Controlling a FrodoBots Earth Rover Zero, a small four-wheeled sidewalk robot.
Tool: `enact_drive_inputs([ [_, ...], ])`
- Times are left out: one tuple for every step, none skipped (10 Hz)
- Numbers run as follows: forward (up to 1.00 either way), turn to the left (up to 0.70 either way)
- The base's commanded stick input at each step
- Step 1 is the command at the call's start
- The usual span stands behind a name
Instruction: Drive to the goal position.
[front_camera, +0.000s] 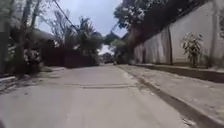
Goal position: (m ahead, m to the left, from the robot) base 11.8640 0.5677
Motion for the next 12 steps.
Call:
enact_drive_inputs([
  [1.0,-0.34],
  [1.0,-0.34],
  [1.0,-0.34],
  [1.0,-0.14],
  [1.0,0.06],
  [1.0,0.06],
  [1.0,0.06],
  [1.0,0.06],
  [1.0,0.06],
  [1.0,0.06],
  [1.0,0.06],
  [1.0,0.22],
])
